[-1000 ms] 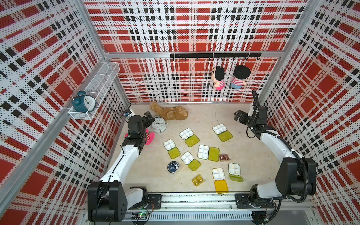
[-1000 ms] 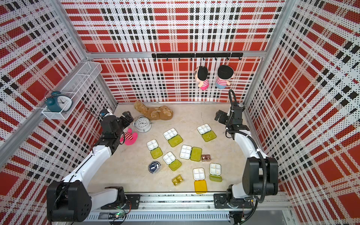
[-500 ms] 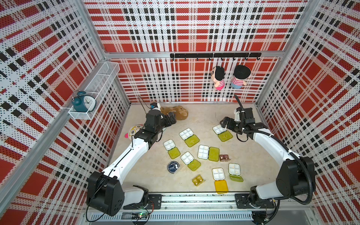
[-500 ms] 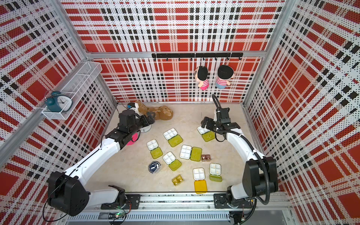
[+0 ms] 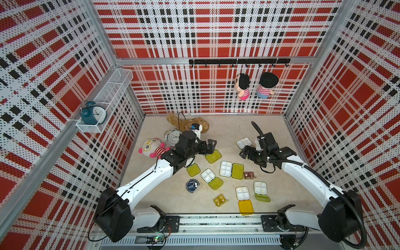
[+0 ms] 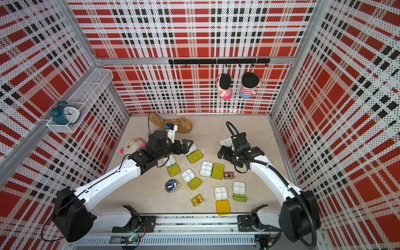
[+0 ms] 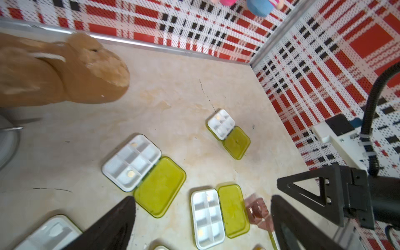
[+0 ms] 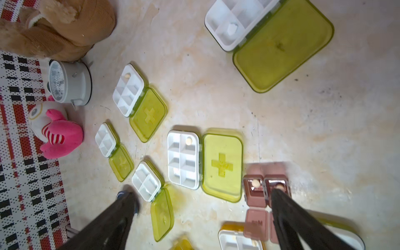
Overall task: Close pillboxes
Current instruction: Close the lid on the pillbox.
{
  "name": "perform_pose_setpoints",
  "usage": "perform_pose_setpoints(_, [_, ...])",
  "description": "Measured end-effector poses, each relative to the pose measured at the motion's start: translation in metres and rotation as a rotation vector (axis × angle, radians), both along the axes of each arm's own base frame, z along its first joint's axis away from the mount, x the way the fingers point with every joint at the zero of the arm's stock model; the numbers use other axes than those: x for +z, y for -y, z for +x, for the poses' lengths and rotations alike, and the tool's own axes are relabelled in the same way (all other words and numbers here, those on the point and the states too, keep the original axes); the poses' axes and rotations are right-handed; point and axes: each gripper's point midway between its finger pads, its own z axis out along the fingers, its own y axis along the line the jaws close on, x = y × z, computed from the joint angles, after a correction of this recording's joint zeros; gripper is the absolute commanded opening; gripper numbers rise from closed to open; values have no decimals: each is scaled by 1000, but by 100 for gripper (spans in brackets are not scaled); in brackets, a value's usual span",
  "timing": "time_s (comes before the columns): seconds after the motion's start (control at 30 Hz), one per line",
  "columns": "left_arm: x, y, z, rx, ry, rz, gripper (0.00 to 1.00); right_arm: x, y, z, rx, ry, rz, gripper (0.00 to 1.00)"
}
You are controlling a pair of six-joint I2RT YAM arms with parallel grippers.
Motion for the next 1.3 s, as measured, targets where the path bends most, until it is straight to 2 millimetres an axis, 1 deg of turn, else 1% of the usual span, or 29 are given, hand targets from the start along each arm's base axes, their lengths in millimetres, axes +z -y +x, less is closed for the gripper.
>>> perform_pose_setpoints(0.07, [-8, 11, -5, -24, -31, -3, 98, 3, 5, -9, -4, -3, -7, 100])
perform_pose_setpoints(0.17, [-21, 28, -13, -45, -84, -11, 99, 7, 11, -17, 7, 0, -25, 100])
perform_pose_setpoints(0.23, [-27, 42, -20, -70, -110, -12, 100, 7, 15, -22, 22, -6, -42, 100])
perform_pose_setpoints(0.3, [-32, 61, -27, -103, -130, -10, 97, 5, 23, -26, 24, -9, -50, 100])
perform_pose_setpoints(0.37, [-37, 78, -31, -129, -151, -8, 94, -1, 35, -32, 3, -19, -41, 99])
perform_pose_setpoints(0.4, [-40, 87, -33, -144, -162, -8, 93, -7, 43, -37, -19, -34, -36, 98])
perform_pose_setpoints(0.5, [-46, 109, -36, -182, -187, -5, 89, -20, 58, -52, -55, -70, -22, 94])
perform_pose_setpoints(0.6, [-53, 128, -34, -212, -207, -2, 88, -26, 58, -65, -46, -99, -9, 92])
perform_pose_setpoints(0.7, [-61, 145, -28, -237, -227, -6, 85, -28, 60, -71, -44, -119, -16, 92])
perform_pose_setpoints(0.8, [-68, 161, -23, -266, -249, -19, 85, -25, 62, -77, -49, -115, -21, 92])
perform_pose_setpoints(0.9, [-76, 178, -18, -291, -280, -40, 81, -19, 63, -80, -51, -88, -17, 92])
perform_pose_setpoints(0.97, [-83, 188, -18, -310, -305, -60, 81, -21, 62, -83, -45, -90, -13, 92])
perform_pose_setpoints(1.07, [-92, 196, -24, -332, -338, -75, 80, -35, 63, -91, -39, -129, -19, 92])
perform_pose_setpoints(1.13, [-95, 201, -29, -348, -358, -93, 80, -42, 64, -98, -39, -158, -20, 91])
perform_pose_setpoints(1.2, [-93, 206, -31, -364, -368, -117, 78, -43, 63, -103, -37, -161, -10, 91])
perform_pose_setpoints(1.3, [-92, 213, -33, -386, -381, -146, 75, -37, 61, -105, -32, -143, 10, 90])
